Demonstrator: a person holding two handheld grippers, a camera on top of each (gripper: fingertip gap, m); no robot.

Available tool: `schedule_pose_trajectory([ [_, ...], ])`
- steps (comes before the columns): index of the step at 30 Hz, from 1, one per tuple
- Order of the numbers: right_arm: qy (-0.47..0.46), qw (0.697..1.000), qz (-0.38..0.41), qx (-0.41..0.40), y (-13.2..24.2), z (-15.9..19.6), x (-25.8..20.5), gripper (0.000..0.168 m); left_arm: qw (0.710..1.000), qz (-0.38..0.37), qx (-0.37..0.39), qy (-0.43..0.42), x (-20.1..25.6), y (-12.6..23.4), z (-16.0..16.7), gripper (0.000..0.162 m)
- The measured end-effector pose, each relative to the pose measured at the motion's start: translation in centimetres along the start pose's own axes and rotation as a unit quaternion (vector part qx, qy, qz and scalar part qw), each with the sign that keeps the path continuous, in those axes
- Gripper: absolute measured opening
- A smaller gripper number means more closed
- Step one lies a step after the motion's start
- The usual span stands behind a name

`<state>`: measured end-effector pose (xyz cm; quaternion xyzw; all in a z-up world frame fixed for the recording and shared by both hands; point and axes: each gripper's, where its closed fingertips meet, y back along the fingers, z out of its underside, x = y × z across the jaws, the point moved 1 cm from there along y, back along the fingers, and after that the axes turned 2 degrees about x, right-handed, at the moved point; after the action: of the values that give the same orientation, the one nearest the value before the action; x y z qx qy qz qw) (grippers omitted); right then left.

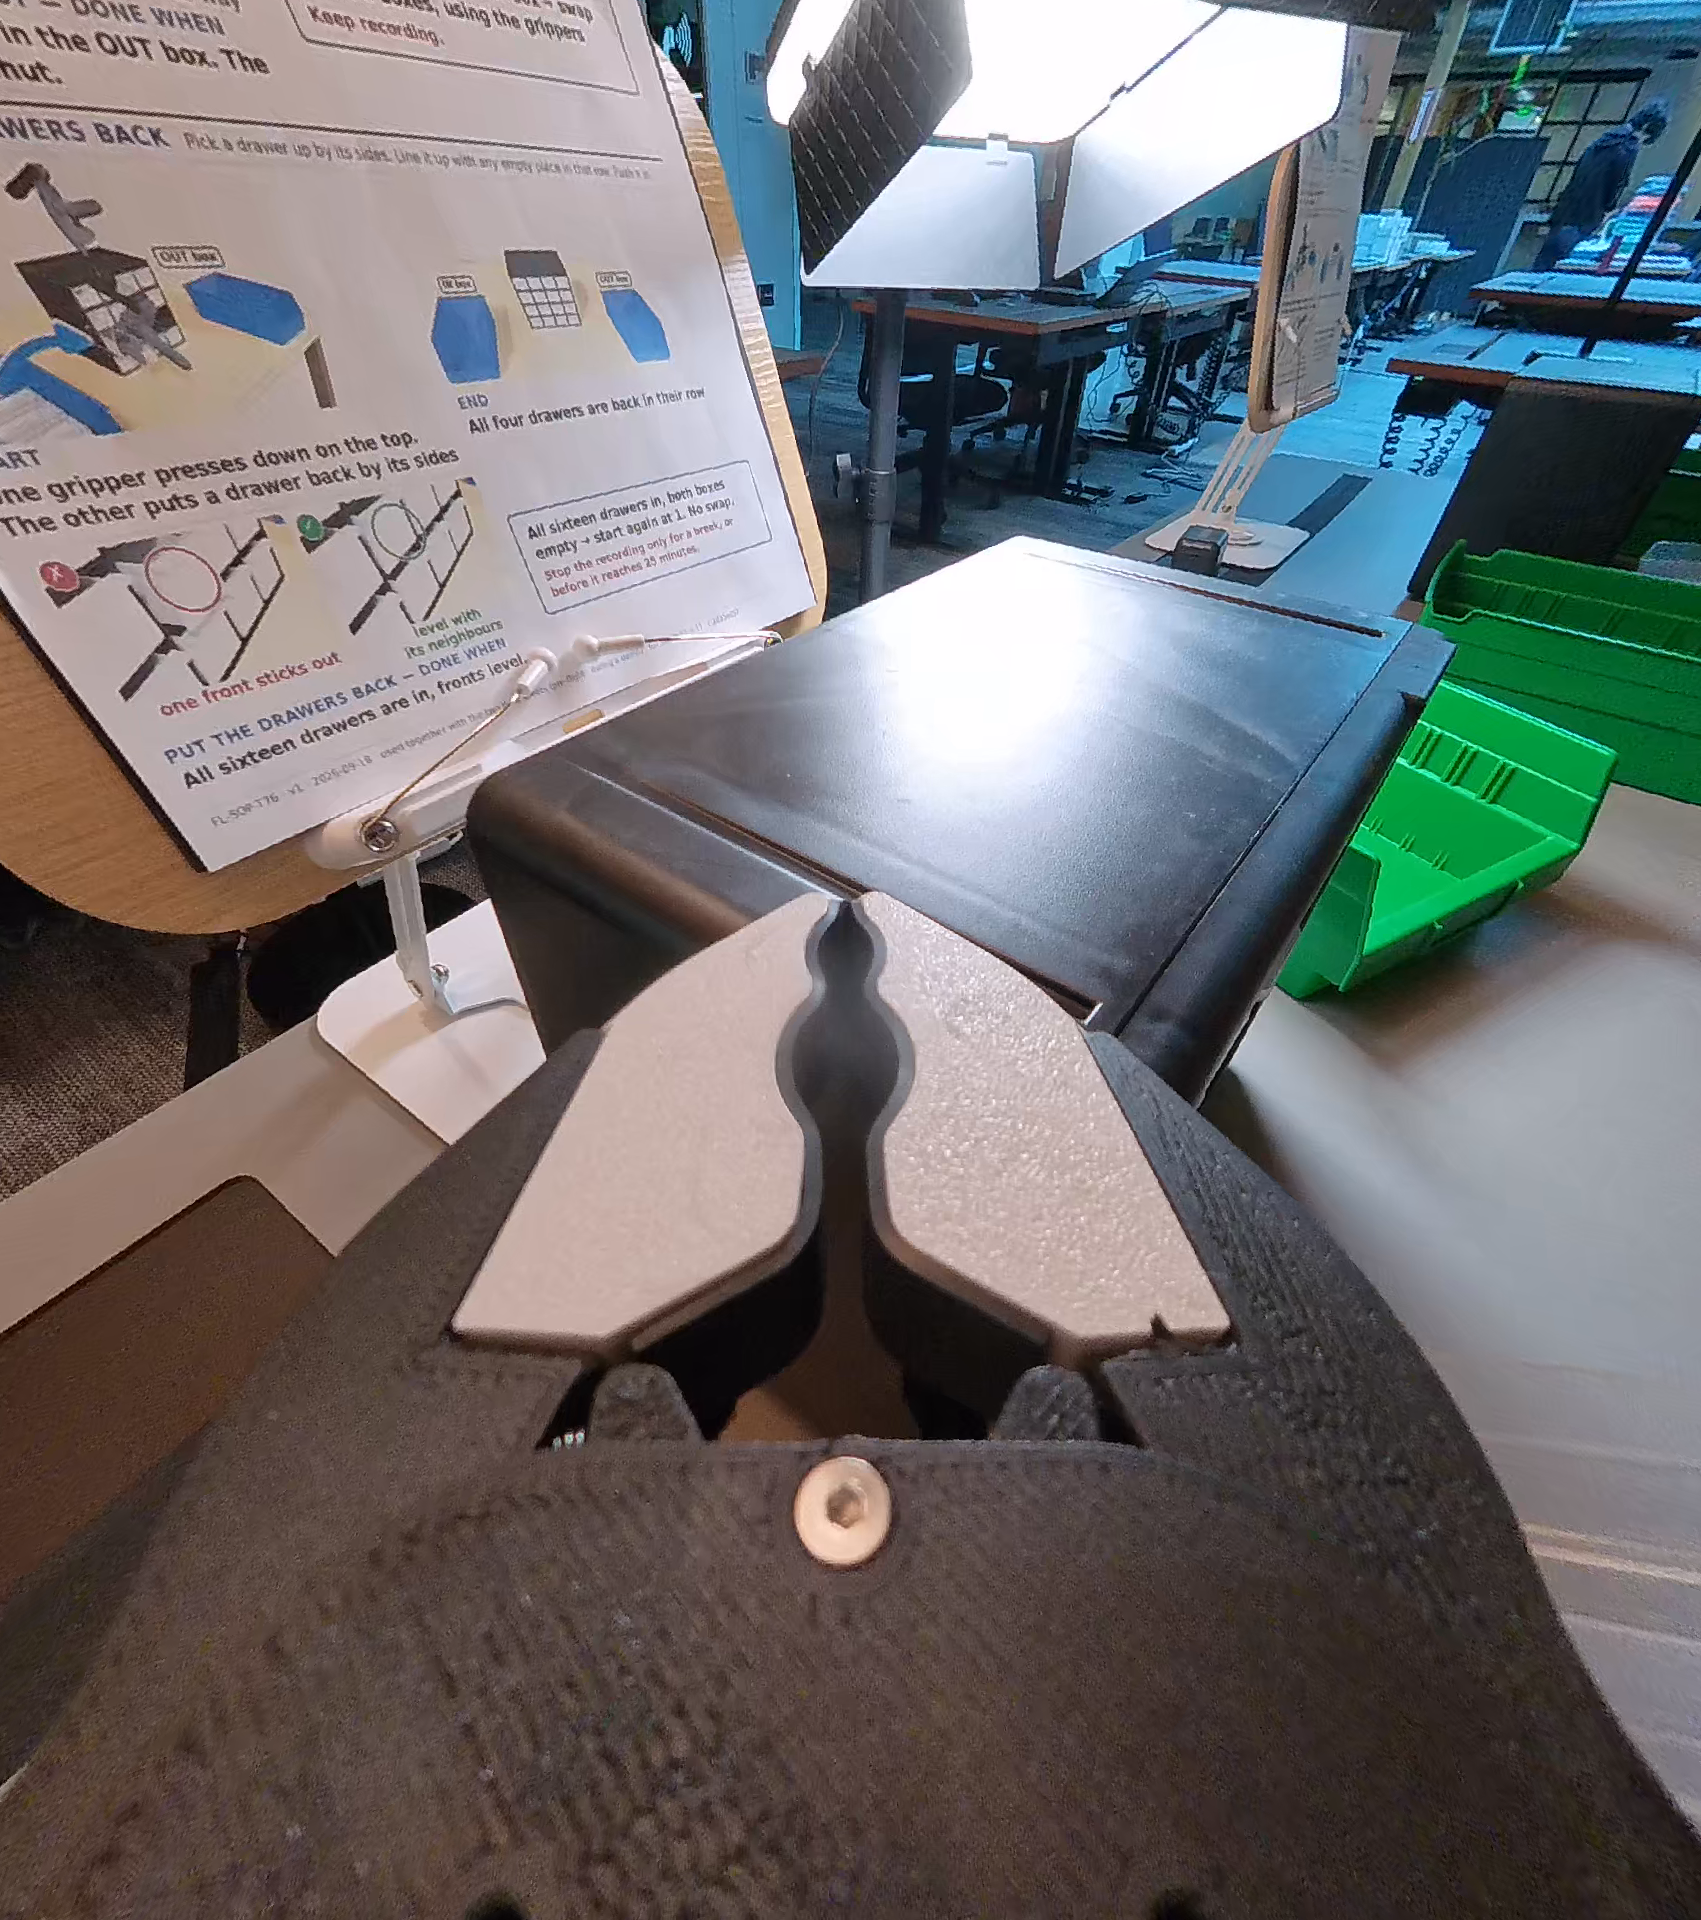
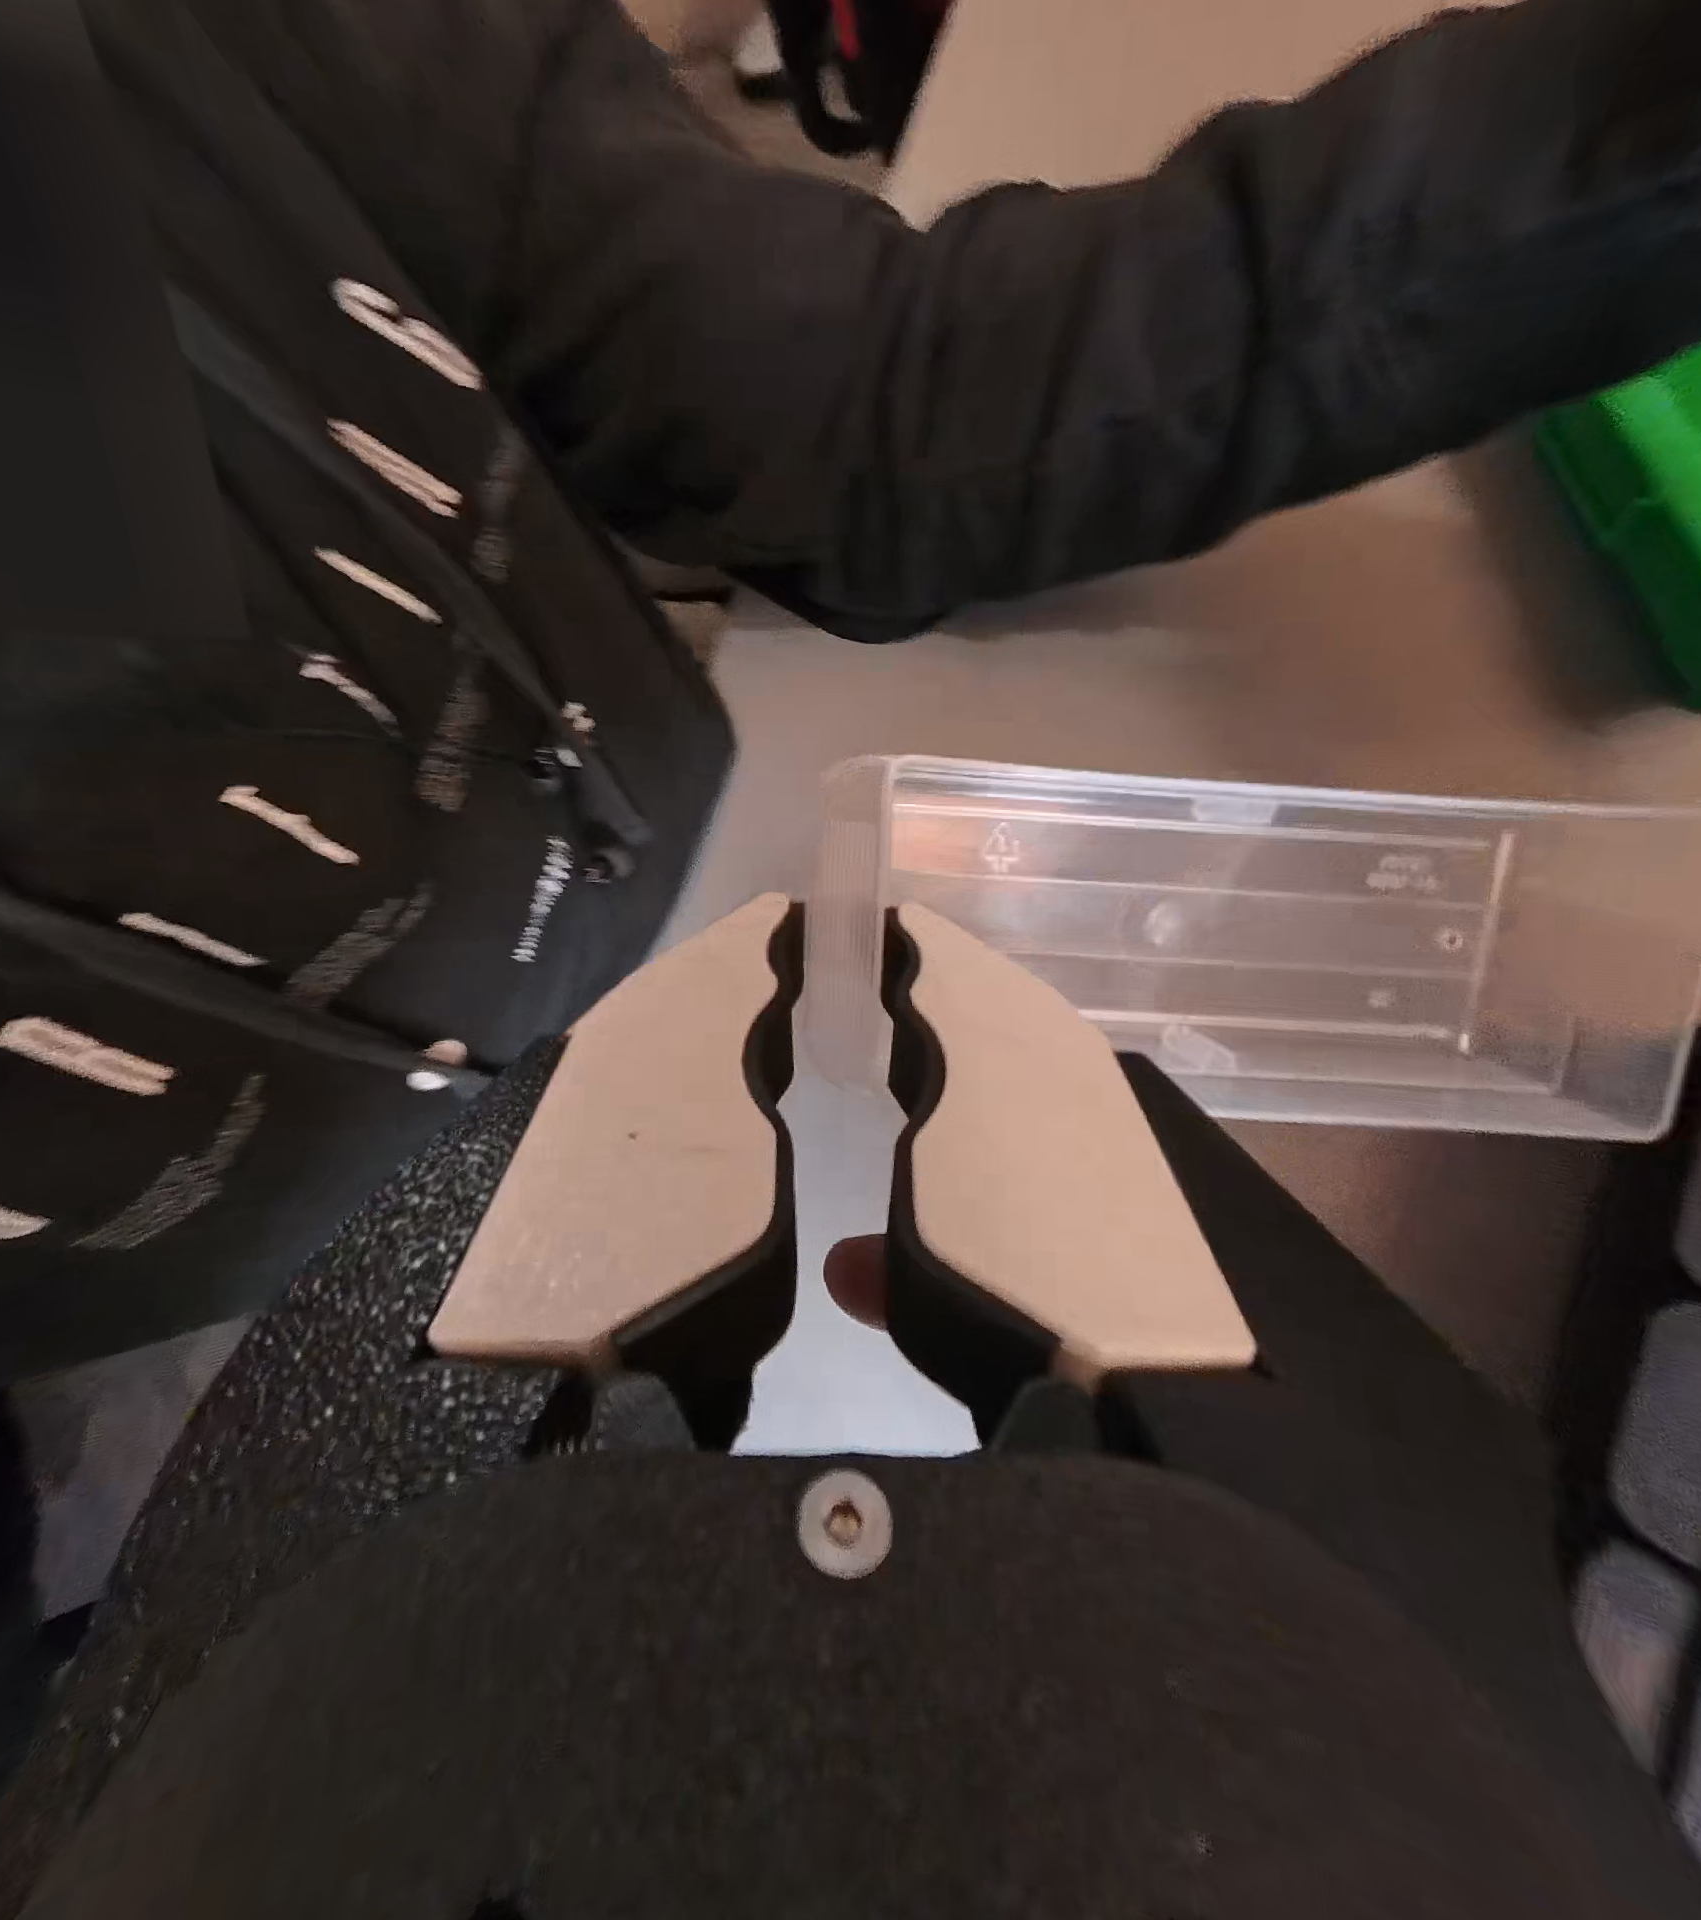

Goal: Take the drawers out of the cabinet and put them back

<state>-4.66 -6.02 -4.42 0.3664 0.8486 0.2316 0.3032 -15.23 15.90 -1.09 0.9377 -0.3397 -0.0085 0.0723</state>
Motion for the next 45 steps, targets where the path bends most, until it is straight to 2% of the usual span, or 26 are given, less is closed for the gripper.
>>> schedule_pose_trajectory([
  [1, 0.000, 1.000, -0.016, 0.012, 0.3, -0.1, -1.2, 0.014, 1.000, 0.000, 0.000, 0.000, 0.0, 0.0, 0.0, 0.000],
  [5, 0.008, 0.997, -0.047, 0.060, 2.8, -0.2, -5.6, 0.013, 1.000, 0.001, 0.002, 0.001, 0.0, 0.0, 0.0, 0.000],
  [9, -0.004, 0.996, -0.024, 0.081, 6.0, 1.6, -8.7, 0.013, 1.000, 0.003, 0.005, 0.005, 0.0, 0.0, 0.0, 0.000],
  [16, -0.086, 0.986, 0.122, 0.073, 11.9, 6.8, -10.4, 0.013, 1.000, 0.005, 0.008, 0.008, 0.0, 0.0, 0.0, 0.000],
  [21, -0.158, 0.954, 0.240, 0.087, 17.4, 10.3, -8.5, 0.013, 1.000, 0.003, 0.008, 0.007, 0.0, 0.0, 0.0, 0.000],
  [23, -0.207, 0.919, 0.321, 0.102, 20.3, 12.2, -5.6, 0.013, 1.000, 0.001, 0.007, 0.006, 0.0, 0.0, 0.0, 0.000],
  [25, -0.282, 0.867, 0.391, 0.126, 23.1, 14.6, -2.1, 0.013, 1.000, 0.000, 0.007, 0.004, 0.0, 0.0, 0.0, 0.000],
  [29, -0.417, 0.762, 0.464, 0.173, 26.5, 20.1, 4.9, 0.013, 1.000, 0.000, 0.007, 0.004, 0.0, 0.1, 0.0, 0.000],
  [34, -0.512, 0.653, 0.527, 0.187, 28.9, 27.1, 12.6, 0.014, 1.000, 0.001, 0.009, 0.004, 0.0, 0.1, 0.0, 0.000],
  [38, -0.543, 0.598, 0.554, 0.201, 30.1, 30.3, 16.9, 0.014, 1.000, 0.004, 0.011, 0.007, 0.0, 0.1, 0.1, 0.000],
  [45, -0.561, 0.565, 0.576, 0.183, 30.8, 33.9, 21.0, 0.014, 1.000, 0.009, 0.011, 0.011, 0.0, 0.1, 0.0, 0.000],
])
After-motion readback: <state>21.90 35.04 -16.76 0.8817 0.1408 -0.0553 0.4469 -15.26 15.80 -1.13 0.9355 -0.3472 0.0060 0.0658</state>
